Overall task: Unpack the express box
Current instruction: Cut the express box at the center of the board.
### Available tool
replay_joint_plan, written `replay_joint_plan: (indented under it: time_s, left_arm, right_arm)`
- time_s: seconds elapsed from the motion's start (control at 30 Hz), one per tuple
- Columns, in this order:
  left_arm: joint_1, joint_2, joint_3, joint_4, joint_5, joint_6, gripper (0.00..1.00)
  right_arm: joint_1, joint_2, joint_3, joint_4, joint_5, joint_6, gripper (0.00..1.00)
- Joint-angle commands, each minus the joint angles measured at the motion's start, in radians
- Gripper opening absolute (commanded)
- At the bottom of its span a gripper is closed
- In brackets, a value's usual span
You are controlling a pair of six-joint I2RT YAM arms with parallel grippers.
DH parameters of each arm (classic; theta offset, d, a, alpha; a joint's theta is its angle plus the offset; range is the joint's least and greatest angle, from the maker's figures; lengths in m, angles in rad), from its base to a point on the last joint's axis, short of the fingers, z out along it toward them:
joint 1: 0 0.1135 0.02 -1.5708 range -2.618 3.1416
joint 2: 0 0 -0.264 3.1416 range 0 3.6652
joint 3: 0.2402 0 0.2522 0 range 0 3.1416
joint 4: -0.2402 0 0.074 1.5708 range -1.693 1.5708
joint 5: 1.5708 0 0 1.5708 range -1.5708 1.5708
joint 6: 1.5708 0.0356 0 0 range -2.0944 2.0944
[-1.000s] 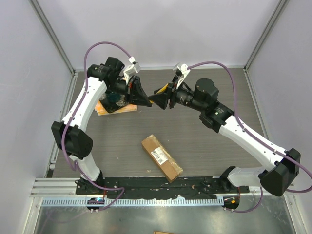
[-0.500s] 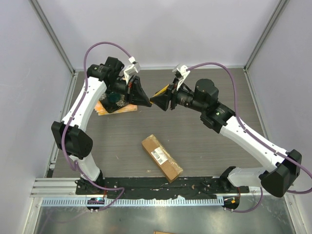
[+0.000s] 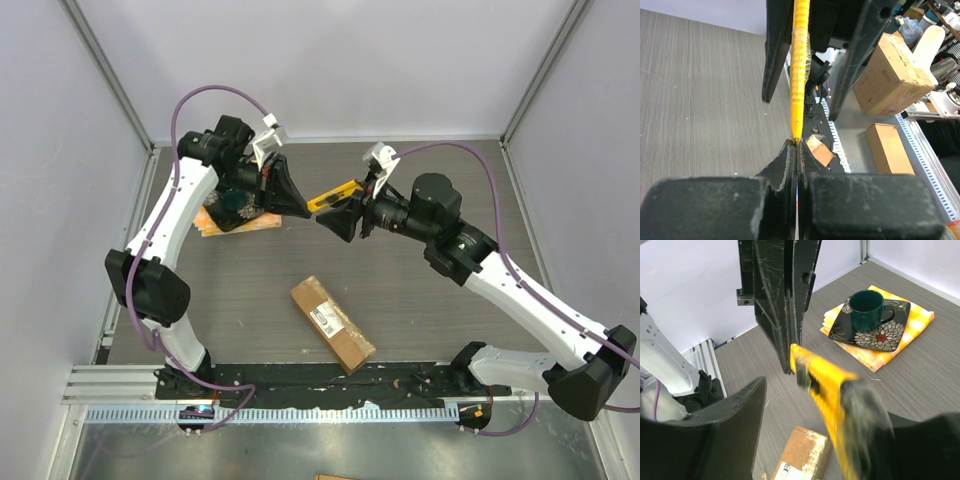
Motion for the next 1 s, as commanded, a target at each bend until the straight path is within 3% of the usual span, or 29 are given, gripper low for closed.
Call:
replay_joint_plan:
  time_s: [0.0,0.1,0.3,0.57,0.87,0.97]
  left_arm:
    - [0.041,-0.038,0.029,-0.279,0.131,-0.032,0.0]
    - [0.048,-0.041,0.026,-0.269,0.133,-0.046,0.0]
    - [0.048,-0.051,0.012,-0.263,0.148,-0.052,0.0]
    - [0.05,-0.096,-0.032,-0.121,0.18,-0.213,0.0]
    - [0.041,-0.125,-0.052,-0.058,0.18,-0.273,0.0]
    - [0.038,-0.136,-0.063,-0.016,0.18,-0.307,0.0]
  right_arm:
    - [0.003,-0.078,0.017,0.008,0.0,-0.03,0.74]
    - [0.003,-0.083,0.035,-0.025,-0.01,-0.033,0.79]
    - [0.003,-0.066,0.053,-0.018,-0.036,-0.034,0.81]
    - [0.001,-0.023,0.033,0.122,-0.091,-0.018,0.7]
    - [-0.011,0.017,0.009,0.289,-0.174,0.028,0.55]
    - [-0.013,0.049,0.021,0.309,-0.203,0.047,0.54]
